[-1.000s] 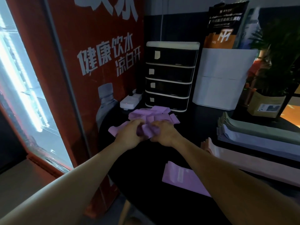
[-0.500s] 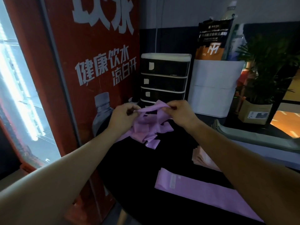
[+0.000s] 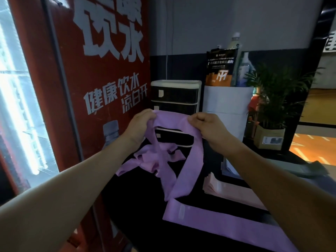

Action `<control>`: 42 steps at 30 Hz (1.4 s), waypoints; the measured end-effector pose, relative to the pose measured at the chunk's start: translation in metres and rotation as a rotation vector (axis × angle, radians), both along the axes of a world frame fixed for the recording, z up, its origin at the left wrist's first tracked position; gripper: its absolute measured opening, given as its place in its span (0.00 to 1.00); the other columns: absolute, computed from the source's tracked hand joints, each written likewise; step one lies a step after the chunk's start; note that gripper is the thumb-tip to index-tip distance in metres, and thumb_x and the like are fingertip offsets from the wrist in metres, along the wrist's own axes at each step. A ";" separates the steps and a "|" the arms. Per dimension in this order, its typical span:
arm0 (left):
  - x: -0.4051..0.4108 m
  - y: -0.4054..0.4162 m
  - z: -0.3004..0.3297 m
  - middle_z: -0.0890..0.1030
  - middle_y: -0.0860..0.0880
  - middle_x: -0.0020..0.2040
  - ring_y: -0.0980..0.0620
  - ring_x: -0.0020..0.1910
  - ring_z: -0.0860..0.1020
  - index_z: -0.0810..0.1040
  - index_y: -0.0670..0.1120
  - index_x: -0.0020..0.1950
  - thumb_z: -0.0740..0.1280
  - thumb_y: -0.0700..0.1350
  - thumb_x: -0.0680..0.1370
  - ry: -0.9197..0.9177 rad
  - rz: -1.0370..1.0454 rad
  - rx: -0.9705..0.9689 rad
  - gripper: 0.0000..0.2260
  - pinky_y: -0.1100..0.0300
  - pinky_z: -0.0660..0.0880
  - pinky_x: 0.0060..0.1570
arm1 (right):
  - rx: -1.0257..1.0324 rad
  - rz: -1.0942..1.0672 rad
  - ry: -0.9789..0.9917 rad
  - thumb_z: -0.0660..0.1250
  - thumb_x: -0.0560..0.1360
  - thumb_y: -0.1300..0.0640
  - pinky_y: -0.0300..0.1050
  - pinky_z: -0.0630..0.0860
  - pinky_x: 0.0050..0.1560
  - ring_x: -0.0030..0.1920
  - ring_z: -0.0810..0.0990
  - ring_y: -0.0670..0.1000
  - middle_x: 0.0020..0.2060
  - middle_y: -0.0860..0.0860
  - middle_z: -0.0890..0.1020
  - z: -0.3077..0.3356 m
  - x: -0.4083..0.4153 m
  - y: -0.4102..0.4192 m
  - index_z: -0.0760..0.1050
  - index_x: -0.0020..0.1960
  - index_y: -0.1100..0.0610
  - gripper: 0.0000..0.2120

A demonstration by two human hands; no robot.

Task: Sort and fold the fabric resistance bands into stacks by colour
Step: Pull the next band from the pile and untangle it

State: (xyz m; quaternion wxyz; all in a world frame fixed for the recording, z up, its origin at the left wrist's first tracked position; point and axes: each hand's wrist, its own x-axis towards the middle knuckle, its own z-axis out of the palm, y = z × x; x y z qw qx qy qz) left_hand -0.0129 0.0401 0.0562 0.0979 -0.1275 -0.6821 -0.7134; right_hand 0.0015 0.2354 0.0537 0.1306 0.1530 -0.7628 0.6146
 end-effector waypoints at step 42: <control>0.024 0.017 0.010 0.81 0.46 0.42 0.52 0.42 0.79 0.77 0.43 0.45 0.65 0.37 0.77 0.029 -0.218 -0.115 0.03 0.59 0.78 0.47 | 0.199 -0.343 0.120 0.66 0.77 0.57 0.46 0.75 0.47 0.42 0.77 0.52 0.38 0.55 0.79 0.043 0.011 0.007 0.77 0.42 0.60 0.07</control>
